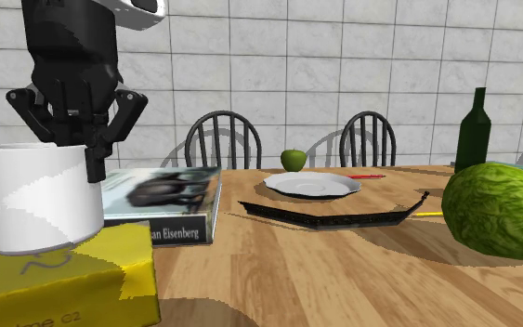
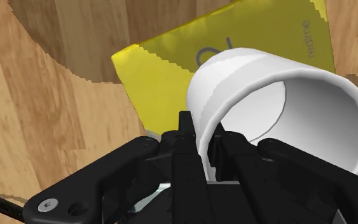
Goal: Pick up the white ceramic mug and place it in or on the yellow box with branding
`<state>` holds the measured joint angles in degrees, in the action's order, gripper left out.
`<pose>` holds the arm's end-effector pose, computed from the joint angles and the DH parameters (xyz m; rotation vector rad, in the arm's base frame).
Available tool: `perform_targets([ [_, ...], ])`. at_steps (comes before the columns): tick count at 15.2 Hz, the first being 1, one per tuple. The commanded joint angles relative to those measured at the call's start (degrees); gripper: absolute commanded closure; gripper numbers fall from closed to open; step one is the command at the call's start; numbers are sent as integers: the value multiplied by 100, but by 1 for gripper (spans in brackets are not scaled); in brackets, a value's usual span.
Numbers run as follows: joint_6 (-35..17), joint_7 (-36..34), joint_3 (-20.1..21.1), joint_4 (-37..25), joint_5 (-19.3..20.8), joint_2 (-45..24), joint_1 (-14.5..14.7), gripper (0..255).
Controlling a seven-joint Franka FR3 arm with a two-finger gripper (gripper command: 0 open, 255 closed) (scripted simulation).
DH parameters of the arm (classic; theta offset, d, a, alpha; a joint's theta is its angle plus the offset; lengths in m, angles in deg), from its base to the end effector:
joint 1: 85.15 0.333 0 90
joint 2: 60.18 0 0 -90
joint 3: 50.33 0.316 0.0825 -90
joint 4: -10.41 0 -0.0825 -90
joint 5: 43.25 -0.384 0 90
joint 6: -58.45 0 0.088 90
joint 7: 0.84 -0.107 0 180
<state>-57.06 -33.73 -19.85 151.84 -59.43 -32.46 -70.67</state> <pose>0.2765 0.3063 0.4393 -3.1361 -0.0501 0.0294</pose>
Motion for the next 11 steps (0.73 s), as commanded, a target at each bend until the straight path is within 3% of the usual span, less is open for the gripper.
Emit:
perform_targets([
  [1,-80,2,16,46,-3,-29,-4,255],
  [7,-80,2,16,46,-3,-29,-4,255],
  [8,-79,2,16,45,-3,-30,-4,0],
  [11,-79,2,16,46,-3,-29,-3,0],
])
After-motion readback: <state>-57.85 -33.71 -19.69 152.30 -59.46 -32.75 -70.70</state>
